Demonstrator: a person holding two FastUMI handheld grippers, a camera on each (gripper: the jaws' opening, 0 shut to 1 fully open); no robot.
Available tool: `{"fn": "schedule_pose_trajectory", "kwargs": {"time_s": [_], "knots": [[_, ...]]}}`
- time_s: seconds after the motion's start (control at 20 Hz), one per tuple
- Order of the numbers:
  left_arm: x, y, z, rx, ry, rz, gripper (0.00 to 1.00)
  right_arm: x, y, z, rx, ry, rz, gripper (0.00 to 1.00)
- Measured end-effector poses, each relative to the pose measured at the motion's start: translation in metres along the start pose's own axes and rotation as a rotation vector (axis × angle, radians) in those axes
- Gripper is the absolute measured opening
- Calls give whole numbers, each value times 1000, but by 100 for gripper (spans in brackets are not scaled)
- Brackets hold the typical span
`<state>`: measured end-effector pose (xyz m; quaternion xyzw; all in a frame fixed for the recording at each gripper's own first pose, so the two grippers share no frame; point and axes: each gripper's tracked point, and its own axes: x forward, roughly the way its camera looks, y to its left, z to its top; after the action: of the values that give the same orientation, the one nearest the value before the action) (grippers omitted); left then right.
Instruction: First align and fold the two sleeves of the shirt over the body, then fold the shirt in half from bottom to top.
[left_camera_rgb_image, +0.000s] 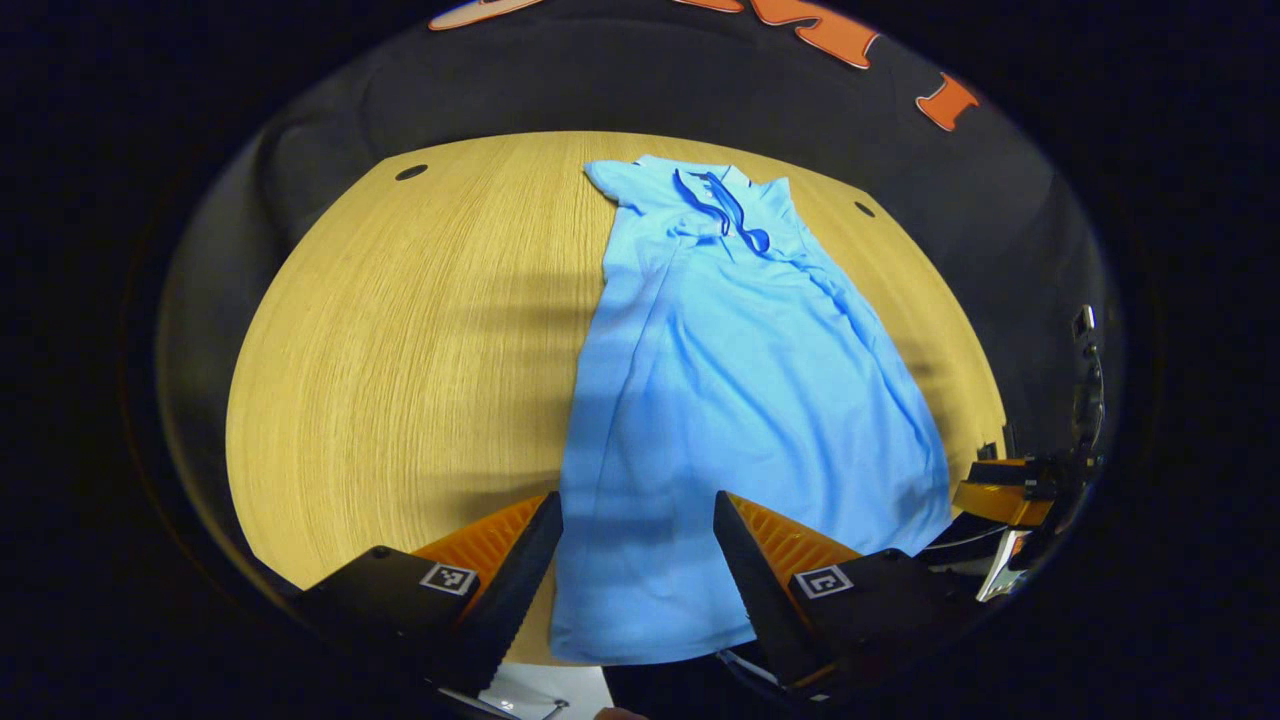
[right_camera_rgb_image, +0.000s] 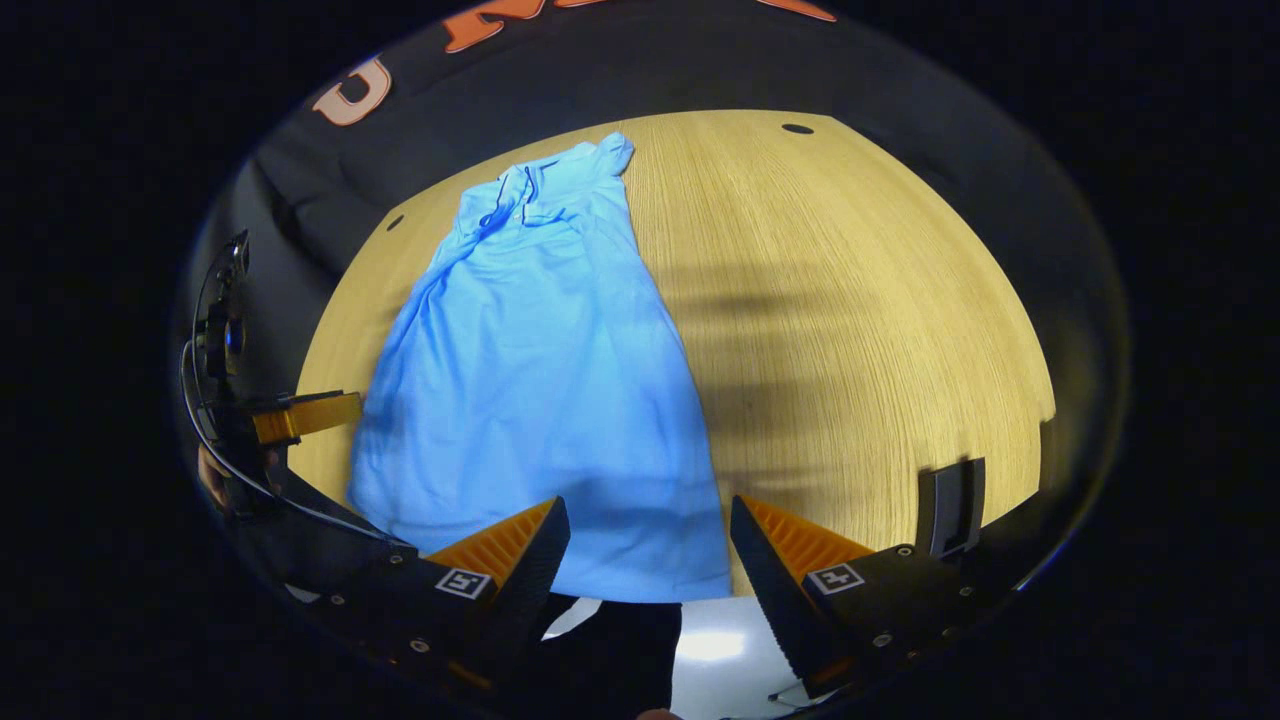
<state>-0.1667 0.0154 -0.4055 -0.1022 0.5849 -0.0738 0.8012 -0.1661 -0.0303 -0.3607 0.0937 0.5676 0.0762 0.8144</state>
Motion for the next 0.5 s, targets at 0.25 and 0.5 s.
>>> {"fn": "schedule_pose_trajectory", "kwargs": {"time_s": [0.25,0.5], "knots": [[-7,13,-36,-33,36,33,100,5,-2,-19,-40,22,-23,99],[-8,13,-81,-7,86,49,100,10,-4,-47,-41,76,-37,99]]}}
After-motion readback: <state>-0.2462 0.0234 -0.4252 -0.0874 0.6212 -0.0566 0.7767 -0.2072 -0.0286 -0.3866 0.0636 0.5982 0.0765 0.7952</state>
